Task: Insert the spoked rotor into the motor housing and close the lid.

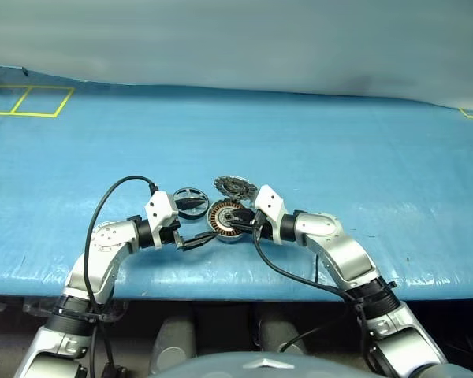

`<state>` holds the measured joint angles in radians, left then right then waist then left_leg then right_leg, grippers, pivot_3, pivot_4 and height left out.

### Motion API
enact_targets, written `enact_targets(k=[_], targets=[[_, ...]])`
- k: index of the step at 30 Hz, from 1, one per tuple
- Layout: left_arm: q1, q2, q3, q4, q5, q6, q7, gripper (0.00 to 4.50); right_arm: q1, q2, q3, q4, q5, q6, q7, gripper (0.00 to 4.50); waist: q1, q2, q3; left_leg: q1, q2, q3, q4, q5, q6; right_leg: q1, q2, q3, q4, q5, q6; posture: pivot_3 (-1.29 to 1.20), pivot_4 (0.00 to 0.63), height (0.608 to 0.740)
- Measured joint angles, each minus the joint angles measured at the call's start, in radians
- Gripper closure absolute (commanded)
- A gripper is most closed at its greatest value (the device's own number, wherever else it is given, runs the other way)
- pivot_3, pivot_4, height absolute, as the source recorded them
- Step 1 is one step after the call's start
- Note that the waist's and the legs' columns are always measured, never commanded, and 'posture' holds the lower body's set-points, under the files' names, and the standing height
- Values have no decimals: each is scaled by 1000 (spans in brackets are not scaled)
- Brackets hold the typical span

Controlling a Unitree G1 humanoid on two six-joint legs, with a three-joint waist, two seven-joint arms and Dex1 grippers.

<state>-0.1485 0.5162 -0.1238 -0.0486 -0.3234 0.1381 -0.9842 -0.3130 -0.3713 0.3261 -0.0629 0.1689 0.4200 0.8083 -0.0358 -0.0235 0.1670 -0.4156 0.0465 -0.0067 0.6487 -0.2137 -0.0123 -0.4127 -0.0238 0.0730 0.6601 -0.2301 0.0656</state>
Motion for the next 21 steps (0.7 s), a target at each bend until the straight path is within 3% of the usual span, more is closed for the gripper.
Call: enact_targets(k=[21], targets=[[0, 0, 0, 0, 10, 0, 2, 0, -2, -5, 0, -1, -3, 5, 4, 3678, 0, 0, 0, 0, 0, 0, 0, 0, 0, 0, 0, 0, 0, 0, 0, 0, 150, 740]])
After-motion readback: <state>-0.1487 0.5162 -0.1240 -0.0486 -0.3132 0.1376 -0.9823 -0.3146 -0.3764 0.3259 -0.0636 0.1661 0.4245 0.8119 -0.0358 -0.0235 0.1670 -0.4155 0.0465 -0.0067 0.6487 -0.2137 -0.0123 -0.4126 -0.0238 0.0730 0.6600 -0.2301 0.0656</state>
